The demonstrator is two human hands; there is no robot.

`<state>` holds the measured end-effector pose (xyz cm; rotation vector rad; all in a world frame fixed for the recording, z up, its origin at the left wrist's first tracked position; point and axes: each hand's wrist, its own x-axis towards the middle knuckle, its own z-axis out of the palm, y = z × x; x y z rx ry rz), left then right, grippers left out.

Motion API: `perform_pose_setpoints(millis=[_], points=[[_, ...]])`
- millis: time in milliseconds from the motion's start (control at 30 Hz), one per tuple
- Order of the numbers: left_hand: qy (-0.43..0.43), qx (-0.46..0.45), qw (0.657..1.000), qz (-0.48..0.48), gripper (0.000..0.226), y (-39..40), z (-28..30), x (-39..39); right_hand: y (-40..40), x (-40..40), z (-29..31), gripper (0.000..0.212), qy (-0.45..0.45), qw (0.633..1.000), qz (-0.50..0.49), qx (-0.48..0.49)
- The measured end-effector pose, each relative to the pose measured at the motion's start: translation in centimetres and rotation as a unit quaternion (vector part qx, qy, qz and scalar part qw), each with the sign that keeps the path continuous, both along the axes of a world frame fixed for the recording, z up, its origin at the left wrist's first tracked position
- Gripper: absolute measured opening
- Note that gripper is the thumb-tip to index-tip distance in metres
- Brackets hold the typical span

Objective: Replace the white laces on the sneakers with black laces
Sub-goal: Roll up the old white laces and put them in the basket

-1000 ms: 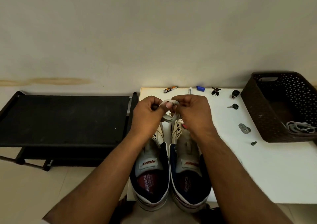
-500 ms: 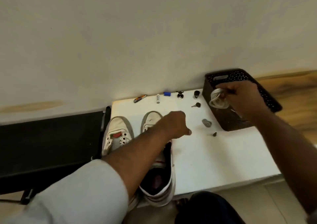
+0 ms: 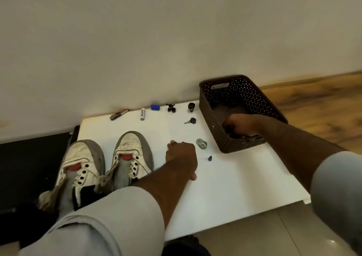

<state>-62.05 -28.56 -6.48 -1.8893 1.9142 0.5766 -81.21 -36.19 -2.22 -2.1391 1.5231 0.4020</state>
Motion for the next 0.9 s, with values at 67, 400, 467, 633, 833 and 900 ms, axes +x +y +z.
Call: perform_pose_setpoints(millis=[67, 400, 467, 633, 833, 900], points=[[-0.008, -0.005, 1.000, 0.001, 0.082, -0.1, -0.3, -0.1, -0.4, -0.1, -0.5, 0.030, -0.001, 1.000, -0.014, 0.003], [-0.031, -0.048, 0.998, -0.022, 0.045, -0.5, -0.6, -0.6, -0.4, 0.4, -0.7, 0.025, -0.001, 1.000, -0.016, 0.025], [-0.028, -0.056, 0.998, -0.021, 0.042, -0.6, -0.8, -0.7, -0.6, 0.5, -0.8, 0.024, 0.002, 0.999, -0.017, 0.037], [-0.034, -0.076, 0.996, -0.042, 0.038, -0.4, -0.6, -0.5, -1.0, 0.3, -1.1, 0.024, -0.005, 0.998, -0.033, 0.054], [-0.027, -0.060, 0.995, -0.077, 0.037, -0.8, 0.7, -0.1, -1.2, -0.2, -0.9, 0.027, -0.027, 0.999, -0.034, 0.030], [-0.024, -0.064, 0.993, -0.091, 0.038, -1.1, 0.9, -0.1, -1.6, -1.0, -0.5, 0.026, -0.060, 0.996, -0.047, 0.042]])
